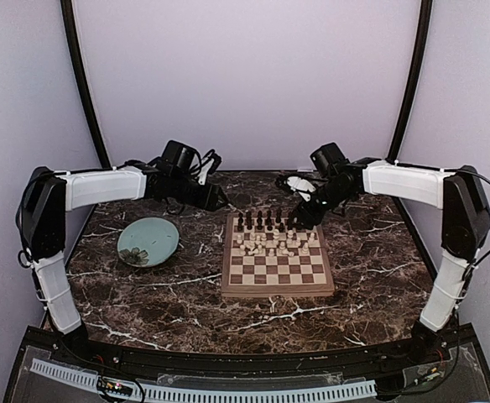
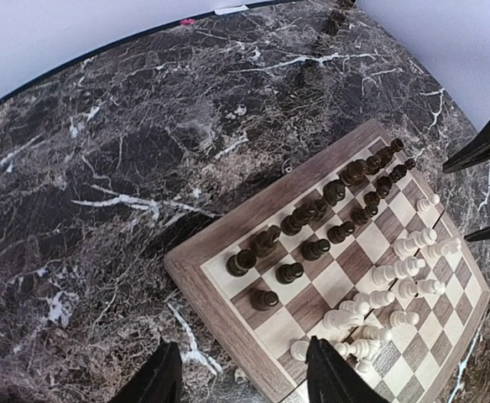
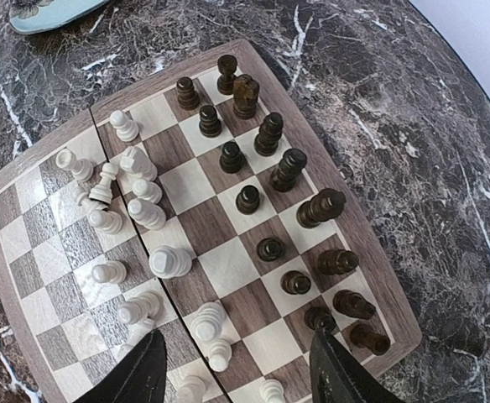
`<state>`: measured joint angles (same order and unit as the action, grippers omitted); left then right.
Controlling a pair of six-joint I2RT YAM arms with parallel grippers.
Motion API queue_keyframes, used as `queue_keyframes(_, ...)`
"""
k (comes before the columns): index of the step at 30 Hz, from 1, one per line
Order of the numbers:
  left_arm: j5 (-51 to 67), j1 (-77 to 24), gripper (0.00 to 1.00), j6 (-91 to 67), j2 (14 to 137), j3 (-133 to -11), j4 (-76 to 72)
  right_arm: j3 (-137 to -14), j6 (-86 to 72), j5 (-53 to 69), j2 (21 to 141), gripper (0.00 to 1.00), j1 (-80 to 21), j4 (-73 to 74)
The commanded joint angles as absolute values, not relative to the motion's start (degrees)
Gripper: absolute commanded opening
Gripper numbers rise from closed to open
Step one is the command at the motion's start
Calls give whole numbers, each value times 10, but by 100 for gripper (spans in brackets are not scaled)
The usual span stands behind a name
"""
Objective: Set up the chess pieces on the board
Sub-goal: Pick up the king from the chessboard.
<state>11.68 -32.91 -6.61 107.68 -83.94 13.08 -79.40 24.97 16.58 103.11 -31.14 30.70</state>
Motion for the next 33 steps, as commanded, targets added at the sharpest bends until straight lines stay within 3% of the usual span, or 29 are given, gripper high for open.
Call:
queue_keyframes(1, 205, -279, 52, -150, 1027, -766, 23, -834, 247, 162, 1051, 58, -328, 332)
queue_keyframes(7, 187, -262, 52, -165, 935, -691, -50, -895, 240, 162, 1099, 49, -342, 365)
queue_keyframes(21, 156, -262, 51, -152, 869, -653, -70, -930, 234, 157, 1151, 45, -363, 392)
queue_keyframes(33, 114, -261, 51, -143, 847, -638, -78, -958, 229, 162, 1180, 22, -364, 410)
